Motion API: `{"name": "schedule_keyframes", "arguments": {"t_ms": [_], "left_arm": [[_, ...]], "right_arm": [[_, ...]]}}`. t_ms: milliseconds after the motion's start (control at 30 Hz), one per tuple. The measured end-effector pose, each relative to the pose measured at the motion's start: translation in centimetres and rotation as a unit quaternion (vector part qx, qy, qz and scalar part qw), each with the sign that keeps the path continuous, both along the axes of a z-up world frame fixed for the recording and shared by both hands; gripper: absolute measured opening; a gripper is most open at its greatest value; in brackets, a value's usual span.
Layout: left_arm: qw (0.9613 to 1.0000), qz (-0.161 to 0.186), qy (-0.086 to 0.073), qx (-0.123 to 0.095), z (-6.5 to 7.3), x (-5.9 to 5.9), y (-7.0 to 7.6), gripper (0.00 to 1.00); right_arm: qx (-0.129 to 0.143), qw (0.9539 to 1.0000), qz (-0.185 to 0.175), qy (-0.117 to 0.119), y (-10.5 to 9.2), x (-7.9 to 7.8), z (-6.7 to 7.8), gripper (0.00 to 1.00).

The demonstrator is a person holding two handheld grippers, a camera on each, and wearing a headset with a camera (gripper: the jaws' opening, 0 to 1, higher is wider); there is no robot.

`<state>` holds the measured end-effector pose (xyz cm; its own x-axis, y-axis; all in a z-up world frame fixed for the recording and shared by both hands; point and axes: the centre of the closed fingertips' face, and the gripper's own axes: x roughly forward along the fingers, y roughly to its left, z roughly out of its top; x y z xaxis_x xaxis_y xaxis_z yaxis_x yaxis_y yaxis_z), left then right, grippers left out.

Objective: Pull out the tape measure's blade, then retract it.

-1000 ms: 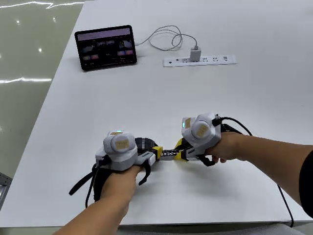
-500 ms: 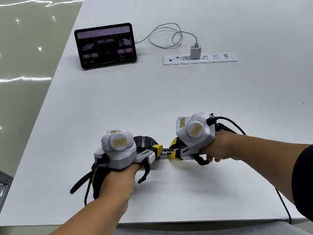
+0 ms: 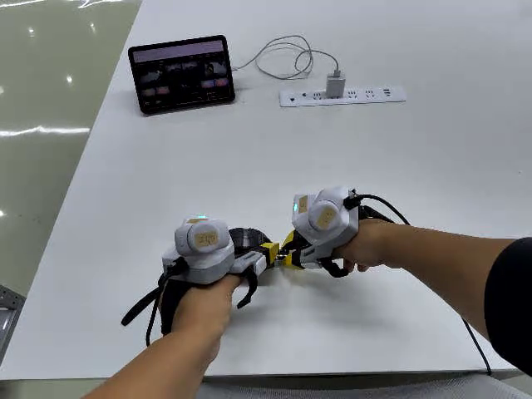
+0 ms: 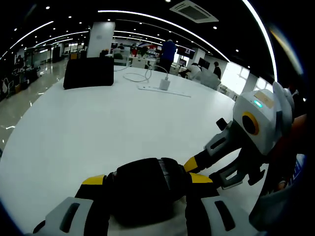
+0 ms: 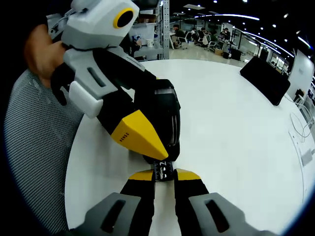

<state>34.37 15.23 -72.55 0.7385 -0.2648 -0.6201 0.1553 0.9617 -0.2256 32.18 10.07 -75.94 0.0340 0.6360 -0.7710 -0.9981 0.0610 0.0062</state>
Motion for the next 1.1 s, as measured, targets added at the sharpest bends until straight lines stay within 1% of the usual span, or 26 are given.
{"name": "schedule_keyframes", "arguments": {"t_ms": [267, 400, 533, 567, 633, 700, 767, 900, 1100], "left_arm": [[1.0000, 0.000, 0.001, 0.000, -0.02, 0.06, 0.03, 0.58], [1.0000, 0.001, 0.001, -0.001, -0.02, 0.07, 0.04, 0.58], [1.0000, 0.001, 0.000, -0.001, -0.01, 0.02, 0.02, 0.58], [1.0000, 0.001, 0.000, -0.001, -0.01, 0.04, 0.02, 0.58], [1.0000, 0.001, 0.000, -0.001, -0.01, 0.01, 0.03, 0.58], [1.0000, 0.001, 0.000, -0.001, 0.01, -0.04, 0.00, 0.58], [1.0000, 0.000, 0.000, -0.001, 0.01, -0.04, -0.02, 0.58], [1.0000, -0.001, 0.000, -0.002, 0.01, -0.04, -0.02, 0.58], [1.0000, -0.001, 0.001, -0.003, 0.04, -0.01, -0.01, 0.58]], "right_arm": [[0.005, 1.0000, -0.002, 0.002, 0.59, -0.01, -0.08, 0.10], [0.012, 0.9999, -0.003, -0.003, 0.52, 0.01, -0.12, 0.11], [0.008, 0.9999, -0.003, -0.006, 0.43, 0.07, -0.08, 0.12], [0.004, 0.9999, 0.005, -0.013, 0.28, 0.04, -0.06, 0.12], [0.001, 0.9999, 0.002, -0.013, 0.02, 0.00, -0.09, 0.12], [0.001, 0.9999, 0.000, -0.011, -0.36, -0.04, -0.21, 0.12], [0.007, 0.9999, -0.004, -0.009, -0.32, -0.04, -0.07, 0.11], [0.007, 0.9999, -0.005, -0.010, -0.23, -0.02, -0.04, 0.11], [0.015, 0.9998, -0.015, -0.003, 0.51, 0.02, -0.02, 0.11]]}}
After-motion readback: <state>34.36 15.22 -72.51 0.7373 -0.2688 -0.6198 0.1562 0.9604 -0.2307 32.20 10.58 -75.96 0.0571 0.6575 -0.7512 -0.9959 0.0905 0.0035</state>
